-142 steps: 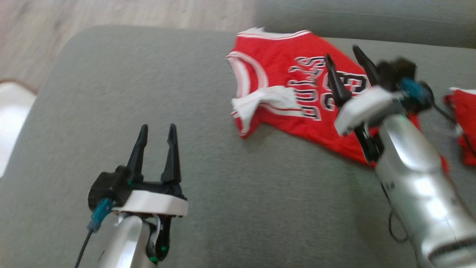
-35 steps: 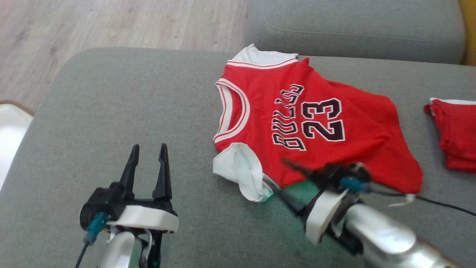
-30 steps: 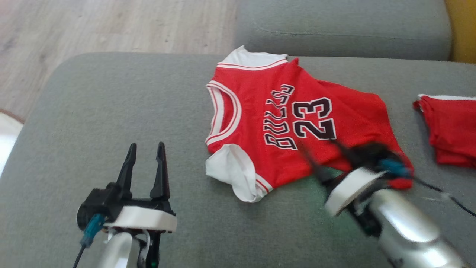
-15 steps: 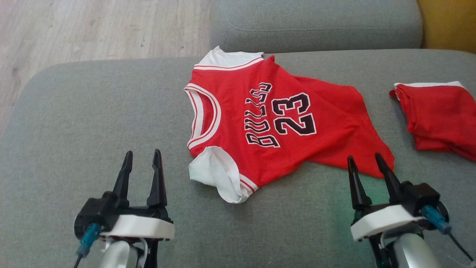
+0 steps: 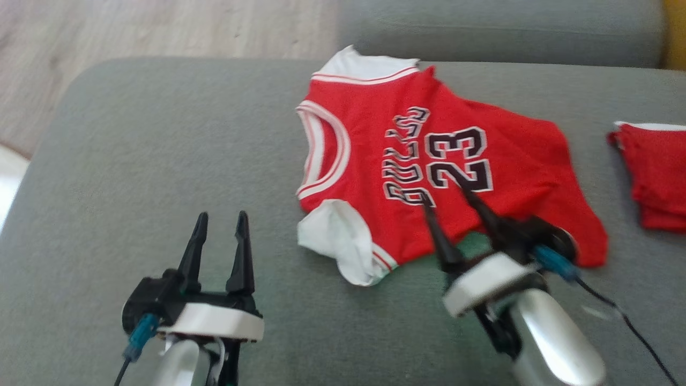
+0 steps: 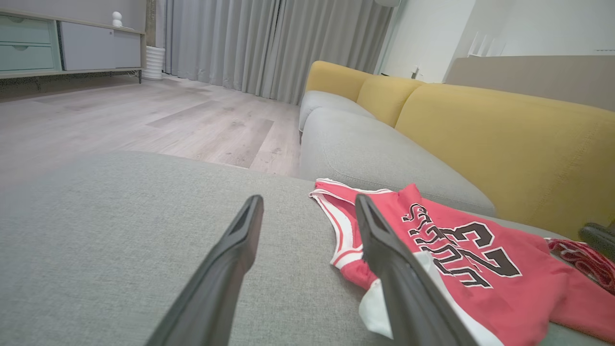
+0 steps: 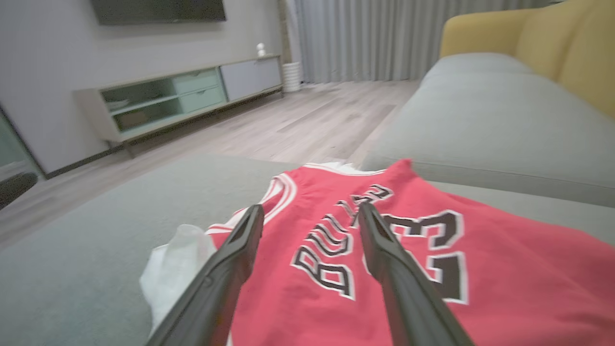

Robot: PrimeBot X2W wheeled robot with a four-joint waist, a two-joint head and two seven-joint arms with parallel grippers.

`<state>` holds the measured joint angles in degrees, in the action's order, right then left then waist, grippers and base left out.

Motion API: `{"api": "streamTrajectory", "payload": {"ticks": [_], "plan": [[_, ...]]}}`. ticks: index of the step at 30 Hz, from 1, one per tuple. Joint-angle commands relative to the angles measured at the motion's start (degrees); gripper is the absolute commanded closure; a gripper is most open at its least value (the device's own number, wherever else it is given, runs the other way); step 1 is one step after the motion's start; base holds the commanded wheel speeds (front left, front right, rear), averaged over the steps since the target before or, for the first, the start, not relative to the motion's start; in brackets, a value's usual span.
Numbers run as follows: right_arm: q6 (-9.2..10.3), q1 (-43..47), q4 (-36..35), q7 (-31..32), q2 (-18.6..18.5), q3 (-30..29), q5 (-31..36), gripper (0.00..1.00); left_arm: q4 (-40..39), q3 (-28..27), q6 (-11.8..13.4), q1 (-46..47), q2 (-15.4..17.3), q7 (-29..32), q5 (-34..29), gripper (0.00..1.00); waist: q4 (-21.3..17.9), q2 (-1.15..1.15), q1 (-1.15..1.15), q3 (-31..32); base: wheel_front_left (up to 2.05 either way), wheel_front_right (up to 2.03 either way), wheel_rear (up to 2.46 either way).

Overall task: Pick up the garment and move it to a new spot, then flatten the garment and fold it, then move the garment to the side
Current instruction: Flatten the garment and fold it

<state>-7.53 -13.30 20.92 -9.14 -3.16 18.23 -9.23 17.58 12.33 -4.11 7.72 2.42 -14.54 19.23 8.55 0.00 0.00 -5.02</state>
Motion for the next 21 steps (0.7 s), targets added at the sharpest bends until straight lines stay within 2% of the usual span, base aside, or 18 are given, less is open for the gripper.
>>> {"api": "streamTrajectory", "payload": {"ticks": [1,7,17,18,19,20,21], "plan": [[0.04,-3.61,-0.84,1.46,0.27,3.28,-1.49,0.0,-1.51,-1.11,-0.26,3.33,0.45,-0.46,0.35,0.0,2.24,0.0,0.0,-1.34,0.0,0.0,0.0],[0.04,-10.82,5.71,7.82,0.21,11.98,-7.24,0.0,-0.86,0.68,0.05,4.71,0.45,-0.46,1.48,0.0,6.83,0.0,0.0,-2.89,0.0,0.0,0.0],[0.04,-17.19,16.66,12.34,-0.81,17.74,-15.18,0.0,-0.28,1.92,0.58,5.21,0.45,-0.46,2.44,0.0,11.72,0.0,0.0,-3.42,0.0,0.0,0.0],[0.04,-17.59,16.93,12.37,-0.93,18.76,-16.13,0.24,-0.25,1.97,0.64,5.18,0.45,-0.46,2.49,0.0,11.89,0.0,0.0,-3.41,0.0,0.0,0.0],[0.04,-18.08,16.97,11.89,-1.12,19.64,-16.94,0.89,-0.23,2.02,0.68,5.14,0.45,-0.46,2.53,0.0,12.02,0.0,0.0,-3.38,0.0,0.0,0.0],[0.04,-18.44,16.88,11.46,-1.24,20.57,-17.81,1.0,-0.22,2.04,0.74,5.11,0.45,-0.46,2.56,0.0,12.12,0.0,0.0,-3.32,0.0,0.0,0.0],[0.04,-18.72,16.59,11.01,-1.35,21.63,-18.66,1.0,-0.21,2.01,0.79,5.05,0.45,-0.46,2.57,0.0,12.15,0.0,0.0,-3.23,0.0,0.0,0.0]]}}
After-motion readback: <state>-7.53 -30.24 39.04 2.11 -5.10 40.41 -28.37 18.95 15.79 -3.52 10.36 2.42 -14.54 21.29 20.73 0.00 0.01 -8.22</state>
